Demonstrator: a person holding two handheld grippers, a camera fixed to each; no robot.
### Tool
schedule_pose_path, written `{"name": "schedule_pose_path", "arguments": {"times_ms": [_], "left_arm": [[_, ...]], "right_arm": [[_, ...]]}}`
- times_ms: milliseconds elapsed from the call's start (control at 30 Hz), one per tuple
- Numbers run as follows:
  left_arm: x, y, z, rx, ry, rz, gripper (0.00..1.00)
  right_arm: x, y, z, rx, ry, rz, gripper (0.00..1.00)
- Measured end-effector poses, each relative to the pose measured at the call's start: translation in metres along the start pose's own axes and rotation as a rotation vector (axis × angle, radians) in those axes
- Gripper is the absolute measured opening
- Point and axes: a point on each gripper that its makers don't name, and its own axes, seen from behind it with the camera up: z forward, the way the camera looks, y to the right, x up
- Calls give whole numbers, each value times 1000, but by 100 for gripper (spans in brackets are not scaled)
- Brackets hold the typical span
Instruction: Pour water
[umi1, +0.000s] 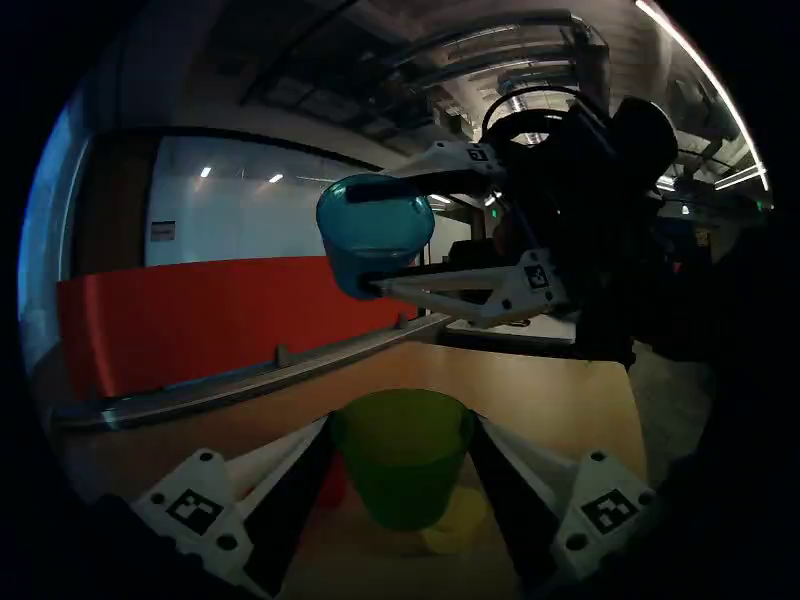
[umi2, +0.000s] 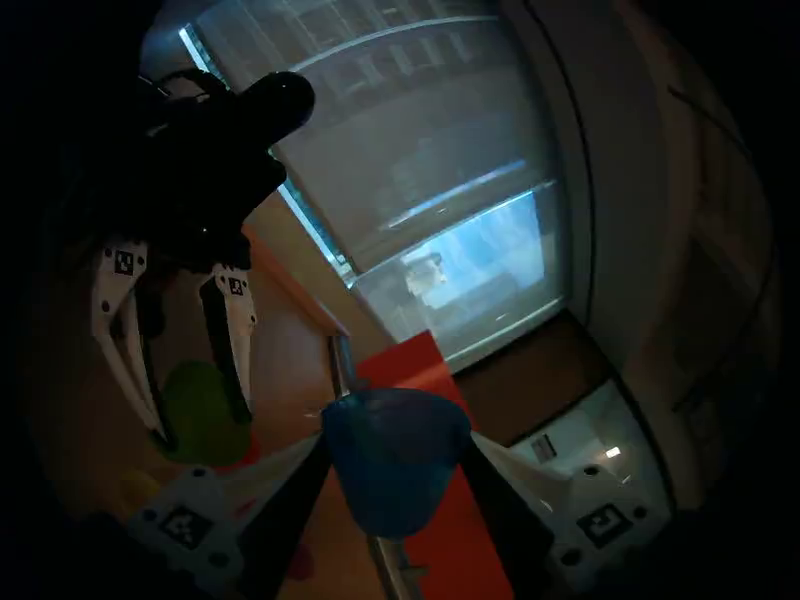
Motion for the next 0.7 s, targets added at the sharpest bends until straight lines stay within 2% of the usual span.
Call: {"name": "schedule_pose_path", "arguments": {"times_ms": [300,700], "left_arm": [[-1,1,-1,0,-1,1,89],[0,2,-1,-2,3,2,89]], "right_arm": [[2,3,0,-11,1,-49,89],[2,7,0,-27,1,-84,89]]}}
